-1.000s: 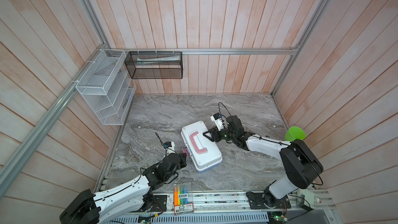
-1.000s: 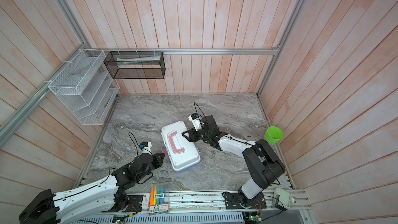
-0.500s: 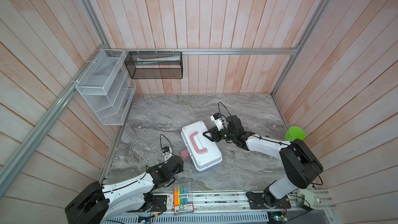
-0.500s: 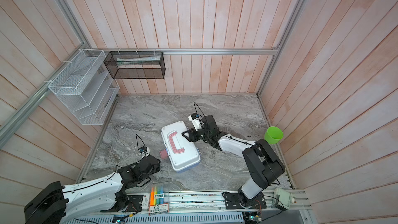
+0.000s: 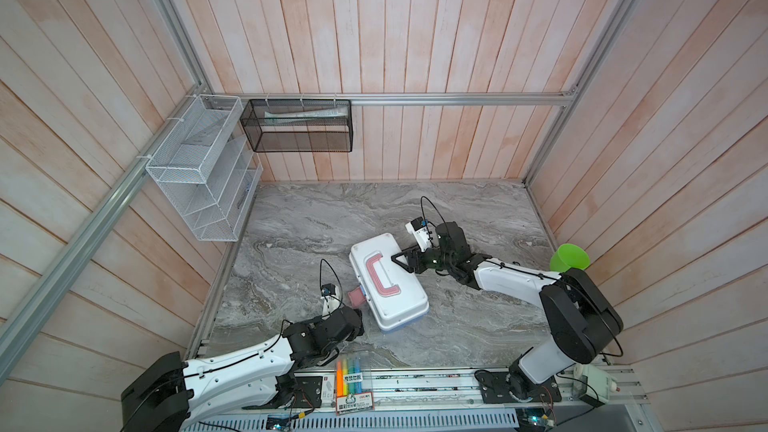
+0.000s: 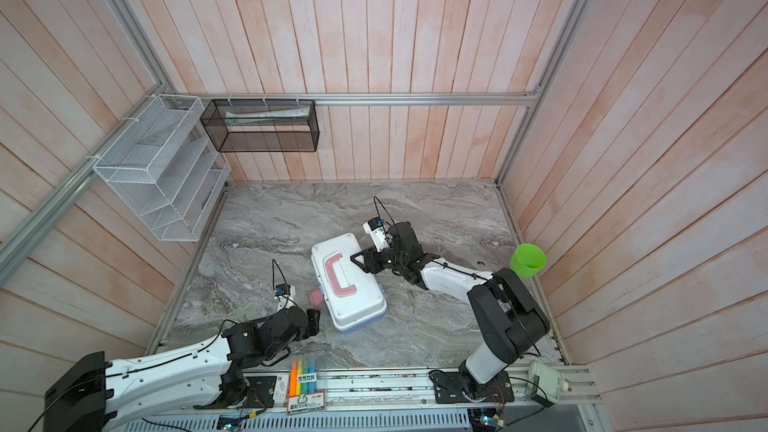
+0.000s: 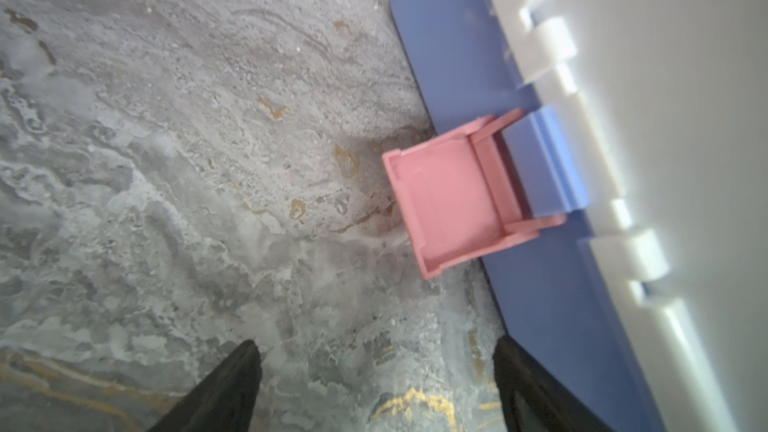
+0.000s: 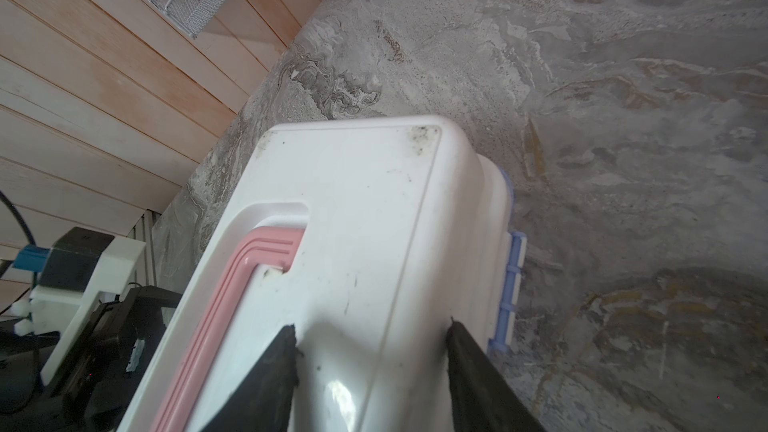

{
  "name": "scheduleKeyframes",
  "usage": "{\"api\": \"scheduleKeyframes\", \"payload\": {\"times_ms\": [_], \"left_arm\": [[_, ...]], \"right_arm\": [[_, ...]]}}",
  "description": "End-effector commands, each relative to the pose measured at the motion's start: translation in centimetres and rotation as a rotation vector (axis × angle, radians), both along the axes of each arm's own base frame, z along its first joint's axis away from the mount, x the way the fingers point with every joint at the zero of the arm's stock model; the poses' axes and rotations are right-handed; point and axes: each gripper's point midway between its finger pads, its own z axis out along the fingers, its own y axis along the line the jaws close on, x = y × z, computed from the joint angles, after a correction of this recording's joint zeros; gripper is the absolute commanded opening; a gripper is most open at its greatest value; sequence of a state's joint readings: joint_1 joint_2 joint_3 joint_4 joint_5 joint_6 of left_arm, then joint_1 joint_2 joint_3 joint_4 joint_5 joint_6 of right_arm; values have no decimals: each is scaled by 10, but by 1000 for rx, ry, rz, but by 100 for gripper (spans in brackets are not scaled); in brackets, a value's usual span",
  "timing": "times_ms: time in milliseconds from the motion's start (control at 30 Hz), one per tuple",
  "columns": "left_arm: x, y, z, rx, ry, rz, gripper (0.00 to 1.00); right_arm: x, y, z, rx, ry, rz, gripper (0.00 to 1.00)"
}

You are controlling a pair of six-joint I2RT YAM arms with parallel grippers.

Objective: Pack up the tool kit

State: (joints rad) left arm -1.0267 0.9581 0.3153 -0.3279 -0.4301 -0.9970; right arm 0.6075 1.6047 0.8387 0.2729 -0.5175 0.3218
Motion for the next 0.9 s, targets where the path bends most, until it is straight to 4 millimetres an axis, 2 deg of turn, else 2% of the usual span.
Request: {"api": "scheduleKeyframes", "payload": {"times_ms": [0, 133, 333, 667, 867], "left_arm": [[9, -4, 4, 46, -62, -28, 92], [26, -13, 14, 92, -143, -41, 97], [35, 0, 2, 178, -158, 46, 100], [46, -8, 12, 33, -330, 32, 100], [47, 12, 7, 103, -288, 119, 99]], "right_arm": [[-39, -8, -66, -157, 195, 56, 54], [-41, -8, -68, -150, 203, 56, 54], [-41, -8, -70, -154, 205, 55, 54], [-42, -8, -72, -157, 207, 59, 54], [-43, -9, -71, -156, 204, 57, 54]]}}
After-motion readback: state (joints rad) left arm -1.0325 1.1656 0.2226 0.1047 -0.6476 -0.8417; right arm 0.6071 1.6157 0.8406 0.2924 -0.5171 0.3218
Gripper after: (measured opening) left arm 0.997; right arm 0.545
